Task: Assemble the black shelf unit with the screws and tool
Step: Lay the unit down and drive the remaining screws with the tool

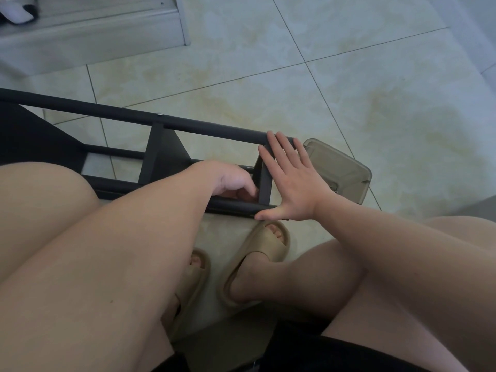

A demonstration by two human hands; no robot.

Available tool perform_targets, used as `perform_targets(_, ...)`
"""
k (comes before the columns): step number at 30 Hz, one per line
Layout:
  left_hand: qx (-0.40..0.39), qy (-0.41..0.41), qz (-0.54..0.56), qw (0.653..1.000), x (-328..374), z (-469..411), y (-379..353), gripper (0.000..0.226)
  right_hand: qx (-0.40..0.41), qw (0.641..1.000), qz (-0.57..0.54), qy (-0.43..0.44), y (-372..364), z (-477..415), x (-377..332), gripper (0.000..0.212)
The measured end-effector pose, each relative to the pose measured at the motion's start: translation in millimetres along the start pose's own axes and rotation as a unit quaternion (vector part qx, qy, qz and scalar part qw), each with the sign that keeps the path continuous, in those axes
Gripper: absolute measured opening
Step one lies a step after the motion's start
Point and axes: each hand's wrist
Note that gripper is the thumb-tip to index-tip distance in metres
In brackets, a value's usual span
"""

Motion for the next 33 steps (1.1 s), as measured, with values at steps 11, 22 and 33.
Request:
perform_targets(11, 0.004, 0.004, -0.009, 1.000, 0.5, 1.6, -1.6, 0.012, 0.004, 1.000, -0.003, 0.000, 0.3, 0.8, -1.2, 0.136)
perform_targets(22, 0.068, -0.005, -0.046, 0.997, 1.2, 0.5, -2.9, 0.009, -0.004, 1.000, 0.009, -0.001, 1.1, 0.2, -0.9, 0.137)
perform_targets(33, 0.090, -0.009, -0.069, 0.993, 4.9, 1.2, -1.0, 0.024, -0.015, 1.000, -0.001, -0.003, 0.9, -3.7, 2.6, 0.138)
Point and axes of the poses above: each hand's wrist, its own z-axis away from the middle knuckle, its own y-axis out of the back of the hand, x = y × z, and after that the axes turned 8 degrees about z, right-handed
